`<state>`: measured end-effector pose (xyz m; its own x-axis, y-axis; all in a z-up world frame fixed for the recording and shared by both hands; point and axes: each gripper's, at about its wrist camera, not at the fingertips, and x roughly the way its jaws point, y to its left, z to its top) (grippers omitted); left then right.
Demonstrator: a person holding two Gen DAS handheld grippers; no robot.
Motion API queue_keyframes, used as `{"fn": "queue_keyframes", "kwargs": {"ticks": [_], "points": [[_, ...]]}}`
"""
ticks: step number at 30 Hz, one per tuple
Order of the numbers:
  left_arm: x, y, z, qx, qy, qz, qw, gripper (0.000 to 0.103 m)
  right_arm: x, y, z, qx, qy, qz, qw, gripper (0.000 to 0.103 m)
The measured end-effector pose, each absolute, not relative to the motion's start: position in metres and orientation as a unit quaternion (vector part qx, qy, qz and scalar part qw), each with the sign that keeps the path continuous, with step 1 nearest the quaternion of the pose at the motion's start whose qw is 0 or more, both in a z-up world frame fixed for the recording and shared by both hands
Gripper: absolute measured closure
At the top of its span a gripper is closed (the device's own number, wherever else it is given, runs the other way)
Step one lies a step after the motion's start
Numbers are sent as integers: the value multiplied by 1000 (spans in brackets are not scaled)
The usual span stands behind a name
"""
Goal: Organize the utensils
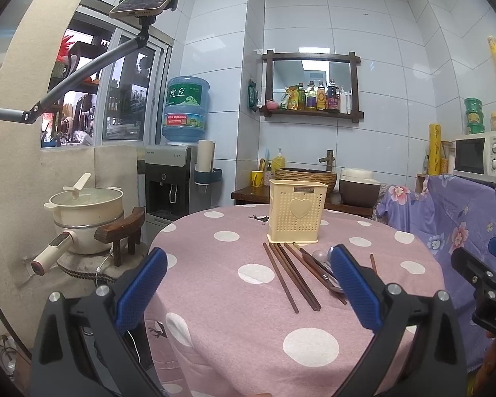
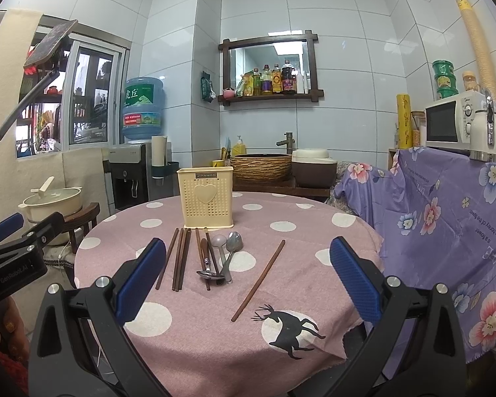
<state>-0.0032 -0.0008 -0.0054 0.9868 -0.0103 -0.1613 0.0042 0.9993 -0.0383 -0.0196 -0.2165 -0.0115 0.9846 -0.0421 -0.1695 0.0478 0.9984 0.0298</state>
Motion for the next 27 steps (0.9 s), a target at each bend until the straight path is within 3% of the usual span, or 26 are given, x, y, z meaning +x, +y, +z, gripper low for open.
{"fn": "queue_keyframes", "kwargs": {"ticks": [27], "points": [[-2,0,-4,-20,82,-4,996,5,-19,-217,-10,18,86,-22,996,5]]}}
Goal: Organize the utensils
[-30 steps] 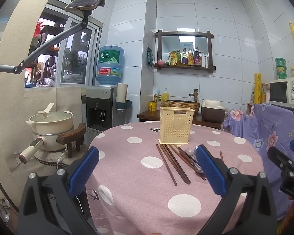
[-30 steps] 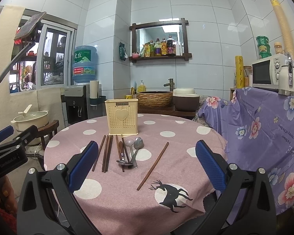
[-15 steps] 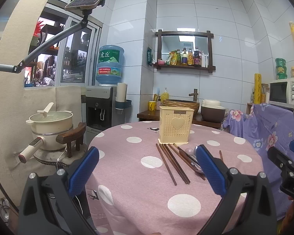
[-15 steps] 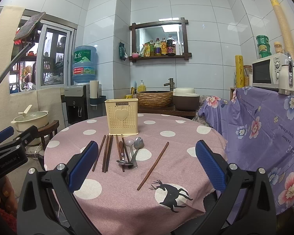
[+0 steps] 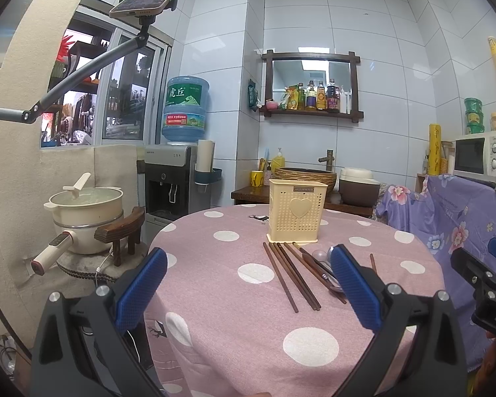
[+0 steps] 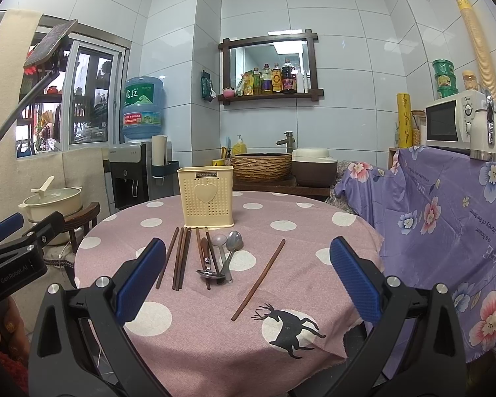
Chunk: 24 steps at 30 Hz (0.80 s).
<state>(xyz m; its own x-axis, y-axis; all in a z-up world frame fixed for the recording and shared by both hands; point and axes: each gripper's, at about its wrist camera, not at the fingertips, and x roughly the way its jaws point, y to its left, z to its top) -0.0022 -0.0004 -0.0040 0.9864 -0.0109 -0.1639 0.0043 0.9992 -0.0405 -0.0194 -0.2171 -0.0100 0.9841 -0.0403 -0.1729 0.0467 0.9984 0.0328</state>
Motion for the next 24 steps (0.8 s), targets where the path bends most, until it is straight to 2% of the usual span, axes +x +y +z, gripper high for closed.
{"fn": "queue_keyframes", "kwargs": {"ticks": [24], "points": [[0,-1,-7,-21,87,-6,996,5,-17,-217,-13,20,90,-24,995,5]]}}
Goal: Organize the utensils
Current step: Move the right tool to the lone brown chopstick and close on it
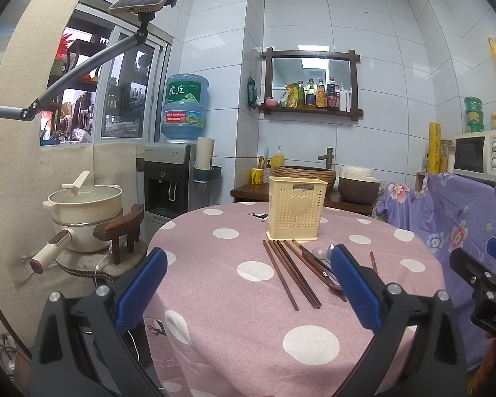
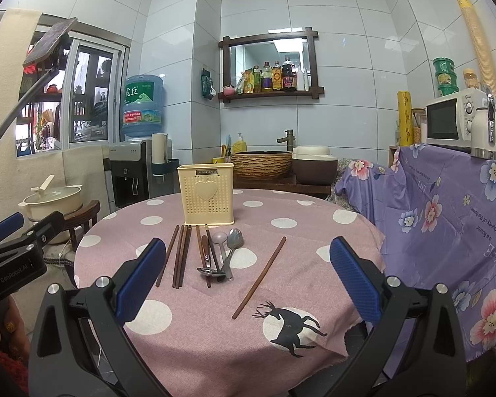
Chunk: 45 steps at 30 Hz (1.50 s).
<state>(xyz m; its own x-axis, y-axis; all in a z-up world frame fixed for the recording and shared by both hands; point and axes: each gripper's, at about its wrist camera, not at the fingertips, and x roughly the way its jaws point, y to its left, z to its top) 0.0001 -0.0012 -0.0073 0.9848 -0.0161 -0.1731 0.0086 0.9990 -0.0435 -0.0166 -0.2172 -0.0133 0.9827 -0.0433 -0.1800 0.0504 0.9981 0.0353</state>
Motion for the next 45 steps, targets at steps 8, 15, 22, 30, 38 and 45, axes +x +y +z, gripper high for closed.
{"fn": "queue_keyframes", "kwargs": {"ticks": [8,15,22,30,38,45], "points": [[14,2,-21,-34,123,-18,992,5,4,-217,-26,22,120,-29,992,5],[40,9,-35,-46,169,-19,984,5,37,-229,-41,25,170,-53,984,5],[85,9,-40,-11,214,-8,977,5,89,-254,-58,36,250,-65,965,5],[170,18,-36,-16,305,-25,952,5,151,-282,-65,61,316,-62,945,5],[219,14,-43,-8,366,-5,930,5,194,-292,-69,61,357,-73,929,5],[246,19,-45,-16,399,-15,917,5,223,-300,-71,74,375,-74,921,12]]}}
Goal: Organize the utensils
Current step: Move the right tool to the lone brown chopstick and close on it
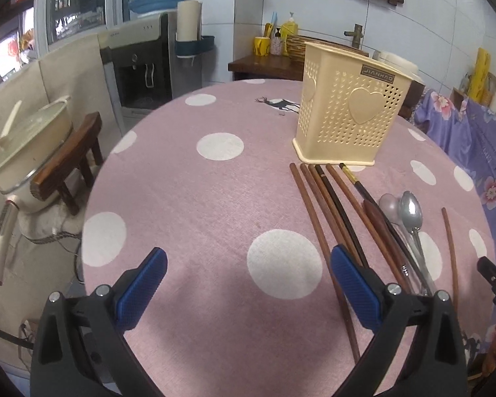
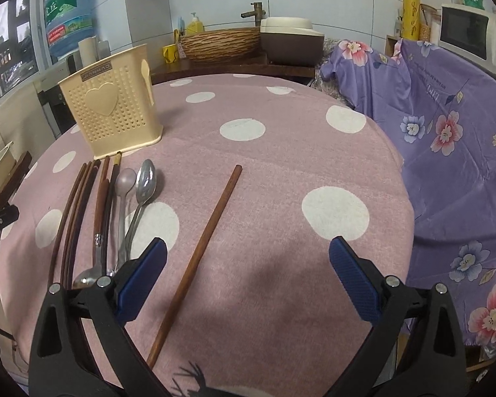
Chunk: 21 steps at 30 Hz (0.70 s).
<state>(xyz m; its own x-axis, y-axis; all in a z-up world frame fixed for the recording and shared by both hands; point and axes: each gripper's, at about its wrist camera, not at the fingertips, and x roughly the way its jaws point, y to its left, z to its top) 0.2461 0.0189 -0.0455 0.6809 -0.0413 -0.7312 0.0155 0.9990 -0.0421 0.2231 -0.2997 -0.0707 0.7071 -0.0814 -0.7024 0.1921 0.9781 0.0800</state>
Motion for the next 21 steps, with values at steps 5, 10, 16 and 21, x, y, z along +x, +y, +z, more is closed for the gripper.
{"fn": "queue_keyframes", "kwargs": {"ticks": [5,10,16,21], "points": [[257,8,-48,0,407,-24,913,16,251,-296,-75,89,406,-75,906,28],[272,-7,-53,2,424,-47,904,26,274,-285,-84,89,432,-76,894,39],[294,-25,-70,19,451,-52,891,41,285,-278,-95,85,450,-82,885,49],[304,-35,-82,27,464,-51,884,45,287,-274,-96,75,451,-81,886,49]]}}
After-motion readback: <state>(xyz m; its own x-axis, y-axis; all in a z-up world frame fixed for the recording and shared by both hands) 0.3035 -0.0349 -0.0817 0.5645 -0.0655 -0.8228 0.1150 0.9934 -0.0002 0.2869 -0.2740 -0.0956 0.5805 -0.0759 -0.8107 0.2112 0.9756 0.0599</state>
